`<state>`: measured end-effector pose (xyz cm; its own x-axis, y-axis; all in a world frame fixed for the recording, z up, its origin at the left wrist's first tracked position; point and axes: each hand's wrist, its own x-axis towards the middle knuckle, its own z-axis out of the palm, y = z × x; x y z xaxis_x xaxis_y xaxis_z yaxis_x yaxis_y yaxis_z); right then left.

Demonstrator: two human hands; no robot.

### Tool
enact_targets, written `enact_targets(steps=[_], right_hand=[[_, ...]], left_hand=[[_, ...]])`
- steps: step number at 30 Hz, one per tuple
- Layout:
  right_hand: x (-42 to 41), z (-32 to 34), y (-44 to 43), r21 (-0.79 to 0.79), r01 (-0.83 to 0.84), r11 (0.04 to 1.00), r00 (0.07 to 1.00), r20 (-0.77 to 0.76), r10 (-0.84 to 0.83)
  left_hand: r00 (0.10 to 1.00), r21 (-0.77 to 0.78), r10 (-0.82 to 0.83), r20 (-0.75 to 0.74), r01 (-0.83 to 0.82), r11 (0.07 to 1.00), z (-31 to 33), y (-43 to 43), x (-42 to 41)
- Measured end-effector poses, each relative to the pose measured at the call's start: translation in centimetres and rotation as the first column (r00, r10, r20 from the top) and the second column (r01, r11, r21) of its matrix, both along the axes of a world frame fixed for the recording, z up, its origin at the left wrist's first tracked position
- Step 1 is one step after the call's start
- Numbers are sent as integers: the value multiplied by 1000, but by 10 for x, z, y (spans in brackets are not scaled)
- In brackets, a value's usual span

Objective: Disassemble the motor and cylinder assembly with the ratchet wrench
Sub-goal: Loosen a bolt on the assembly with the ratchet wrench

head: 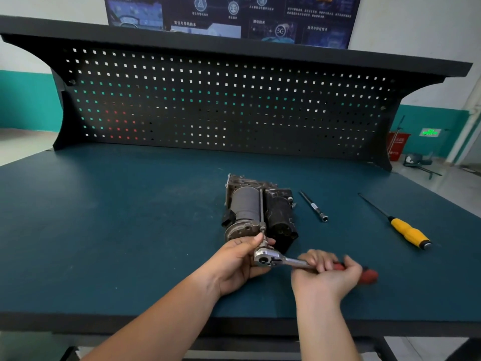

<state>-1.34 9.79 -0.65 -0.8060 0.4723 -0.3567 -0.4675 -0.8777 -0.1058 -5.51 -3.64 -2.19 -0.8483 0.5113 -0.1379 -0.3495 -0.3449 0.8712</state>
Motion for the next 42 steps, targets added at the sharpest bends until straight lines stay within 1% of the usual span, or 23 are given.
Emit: enact_targets(steps=[3,6,8,10,12,13,15,17,19,21,22,24,27,28,30,32,33,34,35,36,37,40,42], right_hand=[[-1,18,2,155,17,988,1000,-25,-13],[-1,37,0,337,29,941,999,-45,-14],[-1,48,-6,481,39,876,997,-73,-5],[-1,59,-17,643,50,764,994,-103,21],[-4,70,-28,801,31,598,992,-98,80],[-5,74,-34,872,11,489,990,-78,115],[-11,80,-46,979,3,202,988,-33,150],[-16,82,-61,994,45,-96,988,-30,153],[-21,80,-78,947,62,-314,985,-8,171],[-25,76,-92,882,44,-469,985,40,167],[-26,74,-96,854,33,-520,985,59,160],[-27,70,-99,833,20,-553,984,83,161],[-26,71,-96,867,48,-497,988,33,153],[-25,72,-94,888,63,-455,989,6,149],[-21,75,-85,946,79,-315,988,-32,154],[-15,77,-71,992,59,-114,989,-42,145],[-12,77,-64,999,40,24,989,-43,142],[-10,75,-58,981,35,193,987,-64,150],[-8,73,-51,929,46,368,982,-110,154],[-7,69,-43,856,69,513,978,-160,134],[-5,65,-35,780,93,618,976,-195,99],[1,49,-13,520,72,851,983,-182,28],[4,33,-1,326,22,945,993,-121,19]], left_hand=[[1000,-17,-16,-6,16,1000,0,0,-1],[1000,-35,-8,3,8,999,-3,-1,-3],[1000,-38,-13,8,13,999,-4,-1,-4],[999,-27,-30,18,31,999,-5,-1,-5],[998,-11,-49,26,49,999,-6,-1,-6],[998,-10,-55,26,55,998,-5,-1,-6],[998,-14,-64,15,65,998,-4,-1,-5],[998,2,-64,9,64,998,-3,-1,-3],[998,16,-58,10,58,998,-3,-3,-2],[998,38,-63,27,62,997,-2,-5,-1],[997,56,-61,45,58,997,-2,-6,-2],[996,90,-53,65,47,995,-3,-6,-2],[998,69,-54,28,52,996,-3,-5,-1],[999,59,-54,2,53,997,-5,-4,-2],[999,50,-37,-30,38,998,-4,-4,-2],[999,47,-20,-41,22,999,-3,-3,-2],[999,43,-13,-33,15,999,-2,-2,-2],[1000,41,-2,-28,3,999,-2,-2,-2],[1000,36,6,-24,-5,999,-2,-2,-1],[1000,31,10,-24,-9,999,-2,-1,-1],[1000,28,12,-27,-11,1000,-1,-1,0],[999,21,-10,-44,11,1000,-1,-3,1],[999,16,-13,-44,14,1000,-1,-4,2]])
